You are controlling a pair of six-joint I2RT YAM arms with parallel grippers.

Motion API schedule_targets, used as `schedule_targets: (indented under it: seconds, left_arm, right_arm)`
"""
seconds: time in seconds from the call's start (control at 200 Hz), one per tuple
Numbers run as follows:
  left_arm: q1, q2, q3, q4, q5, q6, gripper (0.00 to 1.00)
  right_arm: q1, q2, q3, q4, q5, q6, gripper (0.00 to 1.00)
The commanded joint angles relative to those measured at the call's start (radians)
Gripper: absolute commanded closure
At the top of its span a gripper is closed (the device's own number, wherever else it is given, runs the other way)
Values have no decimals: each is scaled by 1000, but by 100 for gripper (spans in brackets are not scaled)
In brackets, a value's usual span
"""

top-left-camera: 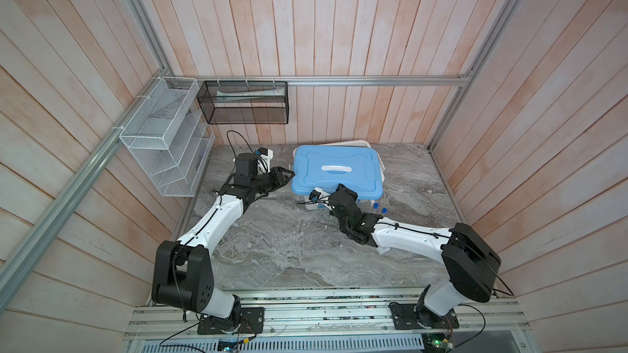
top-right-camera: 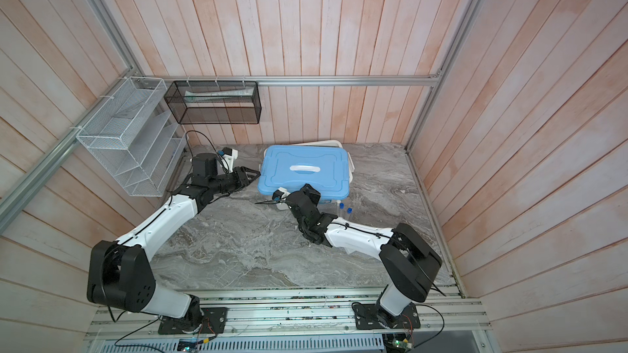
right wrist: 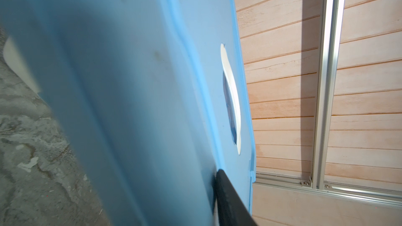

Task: Organize the chemistry lab equipment
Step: 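Push the blue lid square onto the bin rim with both grippers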

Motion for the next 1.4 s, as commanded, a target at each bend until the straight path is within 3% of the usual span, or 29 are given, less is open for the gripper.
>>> schedule_targets:
  seconds: [0.0,0.42,0.79,0.94,1.13,1.395]
  left_arm:
    - [-6,16,32,-12,-19,19,60]
    - [-17,44,56,-20,-25,25,60]
    - [-18,61,66,-16,-22,28,60]
    - [-19,66,70,-10,-20,25,60]
    - [-19,66,70,-12,-20,25,60]
    - [-19,58,85,-33,-36,39,60]
  right_arm:
    - [-28,11,4,-49,-72,54,62]
    - [-66,22,18,-26,-164,27,63]
    - [-53,-29,23,-43,-170,37,62]
    - [-45,-55,15,-72,-175,56,52]
    - [-39,-73,34,-103,-183,86,51]
    - [-34,-205,133,-264,-360,247,51]
